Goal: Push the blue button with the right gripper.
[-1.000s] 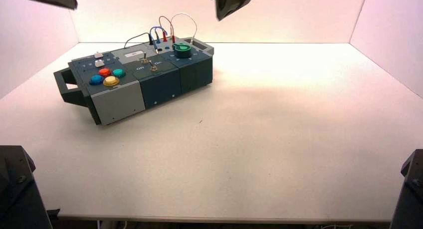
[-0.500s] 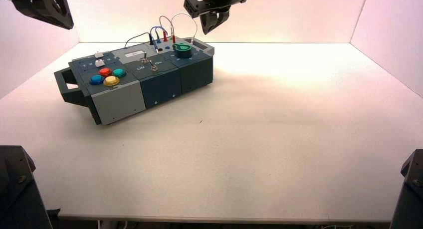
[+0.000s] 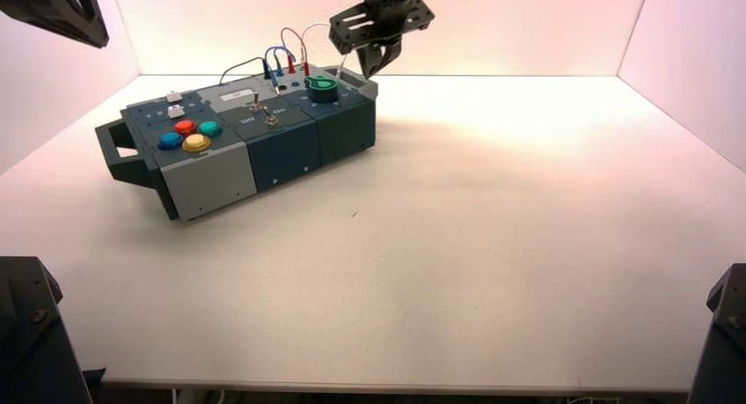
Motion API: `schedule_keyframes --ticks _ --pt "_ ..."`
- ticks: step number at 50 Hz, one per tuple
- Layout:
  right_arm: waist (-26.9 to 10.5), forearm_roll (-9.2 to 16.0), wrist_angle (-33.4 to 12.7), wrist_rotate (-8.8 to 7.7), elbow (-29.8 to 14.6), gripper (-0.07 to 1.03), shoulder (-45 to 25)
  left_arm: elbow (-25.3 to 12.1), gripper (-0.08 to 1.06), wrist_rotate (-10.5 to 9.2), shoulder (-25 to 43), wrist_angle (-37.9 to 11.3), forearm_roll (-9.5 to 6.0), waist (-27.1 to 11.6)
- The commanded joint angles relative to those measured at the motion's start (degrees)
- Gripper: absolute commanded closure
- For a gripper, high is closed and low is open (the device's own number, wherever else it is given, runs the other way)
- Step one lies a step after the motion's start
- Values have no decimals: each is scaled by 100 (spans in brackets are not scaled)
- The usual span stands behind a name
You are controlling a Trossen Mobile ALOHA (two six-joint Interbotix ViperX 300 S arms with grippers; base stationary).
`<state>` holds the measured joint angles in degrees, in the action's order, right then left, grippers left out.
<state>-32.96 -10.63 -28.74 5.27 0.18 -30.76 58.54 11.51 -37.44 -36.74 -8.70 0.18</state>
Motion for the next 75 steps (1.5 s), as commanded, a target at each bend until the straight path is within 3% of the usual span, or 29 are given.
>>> schedule_keyframes --ticks 1,20,39,50,75 --pt "-18 18 -123 -18 -404 98 9 -141 101 -18 26 18 9 62" --pt "-35 70 -483 -18 -1072 98 -352 -114 101 -18 123 26 26 53" --pt "-185 387 -756 -26 -1072 98 -554 -158 101 -18 272 62 26 62" --pt "-202 492 -1107 -18 -703 98 -457 -176 101 -9 378 88 18 53" --pt "18 483 -1143 79 422 98 211 -202 101 -9 334 105 18 62"
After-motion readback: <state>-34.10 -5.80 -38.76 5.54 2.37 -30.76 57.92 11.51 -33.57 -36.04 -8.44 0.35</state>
